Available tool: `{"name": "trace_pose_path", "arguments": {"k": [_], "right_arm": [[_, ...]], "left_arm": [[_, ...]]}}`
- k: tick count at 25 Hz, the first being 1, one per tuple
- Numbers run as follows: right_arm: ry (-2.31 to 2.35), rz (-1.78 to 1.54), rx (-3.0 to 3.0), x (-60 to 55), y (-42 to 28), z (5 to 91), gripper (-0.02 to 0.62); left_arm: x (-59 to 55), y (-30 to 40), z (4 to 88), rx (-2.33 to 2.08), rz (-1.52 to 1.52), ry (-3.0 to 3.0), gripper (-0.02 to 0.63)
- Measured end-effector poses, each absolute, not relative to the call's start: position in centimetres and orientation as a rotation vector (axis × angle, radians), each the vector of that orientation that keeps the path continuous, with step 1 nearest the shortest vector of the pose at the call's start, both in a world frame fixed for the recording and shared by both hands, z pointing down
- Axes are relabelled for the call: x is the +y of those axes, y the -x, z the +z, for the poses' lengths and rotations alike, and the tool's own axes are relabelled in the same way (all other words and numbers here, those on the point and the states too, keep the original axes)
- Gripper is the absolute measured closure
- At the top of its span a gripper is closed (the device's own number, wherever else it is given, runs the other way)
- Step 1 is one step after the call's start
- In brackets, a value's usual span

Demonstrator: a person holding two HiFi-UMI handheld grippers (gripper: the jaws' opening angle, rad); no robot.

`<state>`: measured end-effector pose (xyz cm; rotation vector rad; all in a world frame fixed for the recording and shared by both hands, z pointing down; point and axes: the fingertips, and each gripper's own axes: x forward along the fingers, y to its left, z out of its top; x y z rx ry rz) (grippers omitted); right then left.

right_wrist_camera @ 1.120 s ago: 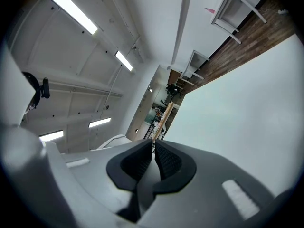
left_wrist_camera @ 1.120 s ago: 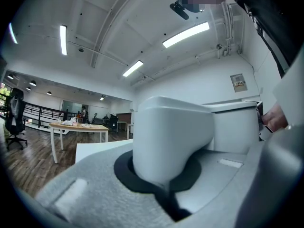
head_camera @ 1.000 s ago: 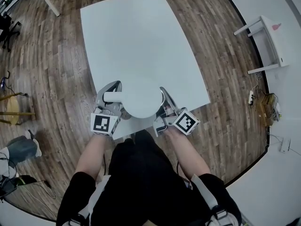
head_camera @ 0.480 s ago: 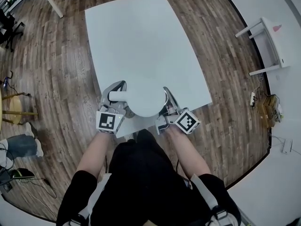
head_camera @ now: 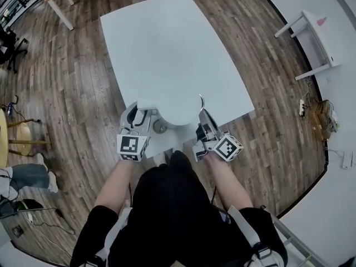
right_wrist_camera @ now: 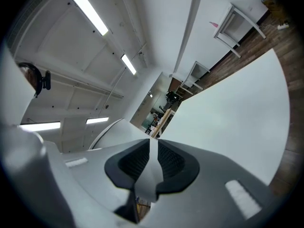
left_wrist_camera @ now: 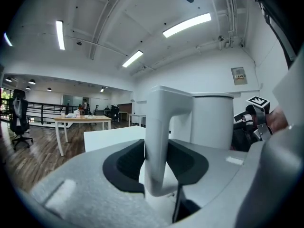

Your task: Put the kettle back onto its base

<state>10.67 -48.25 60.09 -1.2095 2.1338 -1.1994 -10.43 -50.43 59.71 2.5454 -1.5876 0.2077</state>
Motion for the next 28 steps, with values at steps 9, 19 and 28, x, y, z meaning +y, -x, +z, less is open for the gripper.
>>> {"name": "trace_pose_path", "arguments": {"k": [9,19,28], "right_arm": [[1.331,-1.058,2.359,-43.2,-11.1,60.6,0.545],[1.305,-0.758,2.58,-40.7,-13.0,55.9,0.595],[1.205,-0.688,2.662,-35.6,-13.6,54.1,0.595]], "left_arm": [[-46.9,12.7,59.7,-1.641,0.152,-2.437,0.469],[-43.2,11.4,54.5,-1.83,0.147,-2.466,0.553],[-36.5,7.2,51.5,-1.841,0.054,-2.472,0.603]]}}
